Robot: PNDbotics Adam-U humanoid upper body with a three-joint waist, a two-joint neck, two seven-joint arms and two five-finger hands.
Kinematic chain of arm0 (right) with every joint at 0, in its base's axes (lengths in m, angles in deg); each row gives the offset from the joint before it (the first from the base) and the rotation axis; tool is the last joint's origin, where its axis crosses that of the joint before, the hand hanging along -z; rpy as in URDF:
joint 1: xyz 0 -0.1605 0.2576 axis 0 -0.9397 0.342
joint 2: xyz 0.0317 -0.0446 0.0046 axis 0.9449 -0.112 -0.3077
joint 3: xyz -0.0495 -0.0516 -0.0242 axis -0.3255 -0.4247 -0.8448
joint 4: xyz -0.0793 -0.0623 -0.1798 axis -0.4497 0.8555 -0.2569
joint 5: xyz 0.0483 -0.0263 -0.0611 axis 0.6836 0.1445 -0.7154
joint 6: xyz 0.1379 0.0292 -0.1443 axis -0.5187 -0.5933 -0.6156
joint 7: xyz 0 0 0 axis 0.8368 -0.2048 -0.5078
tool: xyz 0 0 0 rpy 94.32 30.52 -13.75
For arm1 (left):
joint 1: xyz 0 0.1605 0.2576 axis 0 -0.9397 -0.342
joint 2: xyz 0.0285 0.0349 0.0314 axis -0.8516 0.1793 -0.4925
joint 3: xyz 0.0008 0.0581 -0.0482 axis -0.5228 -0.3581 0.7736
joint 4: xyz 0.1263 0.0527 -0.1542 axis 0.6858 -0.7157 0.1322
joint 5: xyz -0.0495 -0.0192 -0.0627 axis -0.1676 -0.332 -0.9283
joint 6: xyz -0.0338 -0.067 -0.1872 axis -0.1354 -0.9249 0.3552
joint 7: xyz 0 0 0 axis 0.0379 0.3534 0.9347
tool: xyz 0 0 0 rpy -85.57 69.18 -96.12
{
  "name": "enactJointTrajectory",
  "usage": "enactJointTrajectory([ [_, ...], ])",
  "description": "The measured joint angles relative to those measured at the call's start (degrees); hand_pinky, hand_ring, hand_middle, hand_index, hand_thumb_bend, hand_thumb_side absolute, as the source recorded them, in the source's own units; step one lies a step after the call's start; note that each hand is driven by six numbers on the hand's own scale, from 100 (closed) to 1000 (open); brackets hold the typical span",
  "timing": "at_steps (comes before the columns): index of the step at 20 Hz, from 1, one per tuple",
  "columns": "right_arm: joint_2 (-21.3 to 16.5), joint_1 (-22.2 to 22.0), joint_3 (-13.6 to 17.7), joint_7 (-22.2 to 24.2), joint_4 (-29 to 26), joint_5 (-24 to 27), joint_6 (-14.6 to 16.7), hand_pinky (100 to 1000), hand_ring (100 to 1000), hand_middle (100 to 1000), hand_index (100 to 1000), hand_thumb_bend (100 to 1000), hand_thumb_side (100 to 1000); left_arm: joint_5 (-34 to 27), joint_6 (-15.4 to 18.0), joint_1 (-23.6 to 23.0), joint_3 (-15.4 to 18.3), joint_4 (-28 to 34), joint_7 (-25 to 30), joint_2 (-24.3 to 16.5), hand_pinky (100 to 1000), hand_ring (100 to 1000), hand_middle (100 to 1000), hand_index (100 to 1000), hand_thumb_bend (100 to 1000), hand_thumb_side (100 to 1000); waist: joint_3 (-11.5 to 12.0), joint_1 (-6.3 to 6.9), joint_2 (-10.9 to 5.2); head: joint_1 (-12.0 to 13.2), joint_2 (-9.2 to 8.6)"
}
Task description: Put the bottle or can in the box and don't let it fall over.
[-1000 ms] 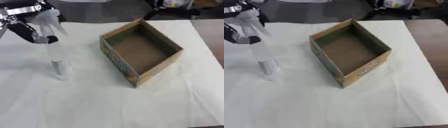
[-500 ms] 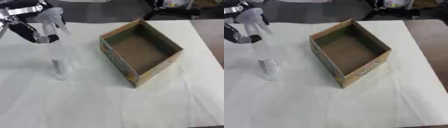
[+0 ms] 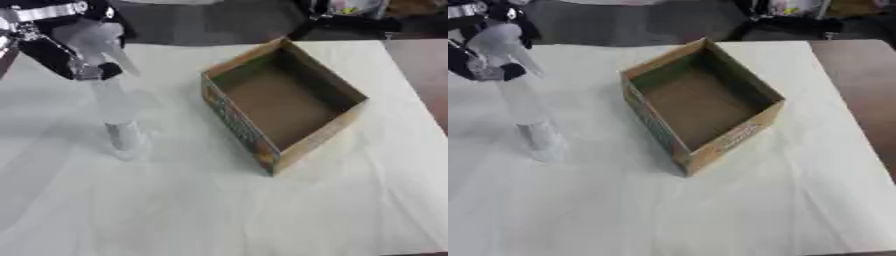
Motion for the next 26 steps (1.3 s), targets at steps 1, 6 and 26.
enactJointTrajectory([
  [1,0.0,0.0,0.0,0.0,0.0,0.0,0.0,727,1000,913,986,100,374,-0.1,0.0,0.1,0.0,0.0,0.0,0.0,687,729,531,784,282,266,0.0,0.0,-0.01,0.0,0.0],
  [6,0.0,0.0,0.0,0.0,0.1,0.1,0.0,727,1000,913,986,100,378,-0.4,-0.2,0.1,-0.2,0.4,0.2,0.0,680,678,524,771,282,245,0.0,0.04,-0.05,0.0,0.04],
  [26,0.1,-0.2,0.2,-0.2,0.2,0.8,-0.2,727,1000,910,985,100,398,-1.6,-0.9,0.1,-1.8,1.0,0.9,0.5,292,357,301,533,100,100,-0.3,-0.1,-0.06,0.0,0.04],
])
